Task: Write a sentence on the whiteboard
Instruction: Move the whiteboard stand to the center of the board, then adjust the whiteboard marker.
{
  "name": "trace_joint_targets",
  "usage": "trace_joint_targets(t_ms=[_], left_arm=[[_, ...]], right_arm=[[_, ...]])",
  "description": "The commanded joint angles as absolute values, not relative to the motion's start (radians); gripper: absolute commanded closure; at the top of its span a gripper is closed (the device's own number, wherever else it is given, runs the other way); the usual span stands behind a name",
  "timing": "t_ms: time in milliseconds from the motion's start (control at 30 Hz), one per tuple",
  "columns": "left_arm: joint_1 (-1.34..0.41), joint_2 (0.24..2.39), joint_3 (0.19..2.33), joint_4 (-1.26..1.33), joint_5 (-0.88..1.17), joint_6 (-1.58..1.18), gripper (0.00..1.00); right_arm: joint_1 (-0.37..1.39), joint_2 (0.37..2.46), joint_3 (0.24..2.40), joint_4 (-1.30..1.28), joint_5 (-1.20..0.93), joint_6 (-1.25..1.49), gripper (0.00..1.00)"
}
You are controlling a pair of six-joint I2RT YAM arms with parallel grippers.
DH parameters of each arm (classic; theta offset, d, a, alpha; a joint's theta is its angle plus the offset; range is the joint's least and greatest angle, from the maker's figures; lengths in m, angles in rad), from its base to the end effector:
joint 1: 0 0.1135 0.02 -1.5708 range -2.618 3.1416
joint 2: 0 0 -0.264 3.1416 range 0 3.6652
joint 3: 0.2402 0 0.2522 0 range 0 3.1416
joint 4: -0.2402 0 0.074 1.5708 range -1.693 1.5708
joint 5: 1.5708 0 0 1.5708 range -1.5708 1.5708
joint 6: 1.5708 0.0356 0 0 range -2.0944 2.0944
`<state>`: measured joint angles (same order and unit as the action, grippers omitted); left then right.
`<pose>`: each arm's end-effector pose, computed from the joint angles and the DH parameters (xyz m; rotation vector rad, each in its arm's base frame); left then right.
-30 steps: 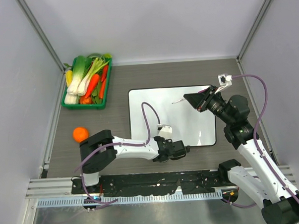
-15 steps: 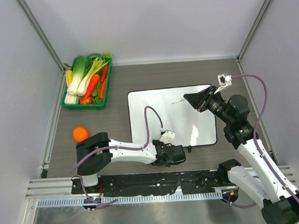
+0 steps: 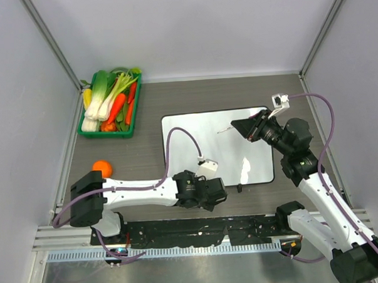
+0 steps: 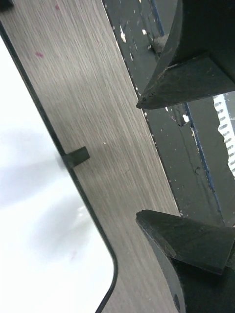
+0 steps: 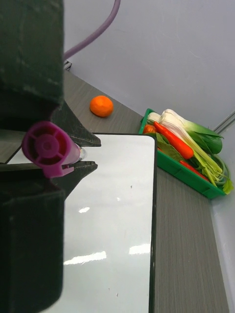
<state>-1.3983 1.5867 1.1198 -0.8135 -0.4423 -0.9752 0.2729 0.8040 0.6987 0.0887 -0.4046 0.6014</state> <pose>0.0666 -0.2933 0.2191 0.4664 2.5825 -0.1347 0.1825 0.0656 0.3358 -0.0584 1.6772 0.9907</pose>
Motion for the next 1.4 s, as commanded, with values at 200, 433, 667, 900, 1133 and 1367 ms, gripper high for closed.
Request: trace_joint_targets(t_ms=[200, 433, 667, 900, 1133, 1367], left_arm=[[-1.264, 1.487, 1.282, -0.781, -0.534, -0.672, 0.07], [-1.030, 1.304, 1.192, -0.540, -0.200, -0.511, 0.06], [-0.876, 1.155, 1.105, -0.307, 0.187, -0.371, 0.00], [-0.853, 1.181, 1.129, -0.206, 0.388, -0.304, 0.00], [-0.836, 1.259, 1.174, -0.187, 0.379, -0.302, 0.10], [-0.830, 1.285, 1.173, -0.111, 0.410, -0.313, 0.28]], right_arm=[[0.278, 0.814, 0.687, 0.055, -0.402, 0.571, 0.99], [0.276, 0.833, 0.701, 0.037, -0.457, 0.561, 0.99], [0.276, 0.877, 0.687, 0.162, -0.693, 0.623, 0.99], [0.285, 0.907, 0.678, 0.323, -0.833, 0.713, 0.99], [0.304, 0.899, 0.675, 0.356, -0.844, 0.762, 0.99], [0.310, 0.908, 0.670, 0.360, -0.839, 0.769, 0.99]])
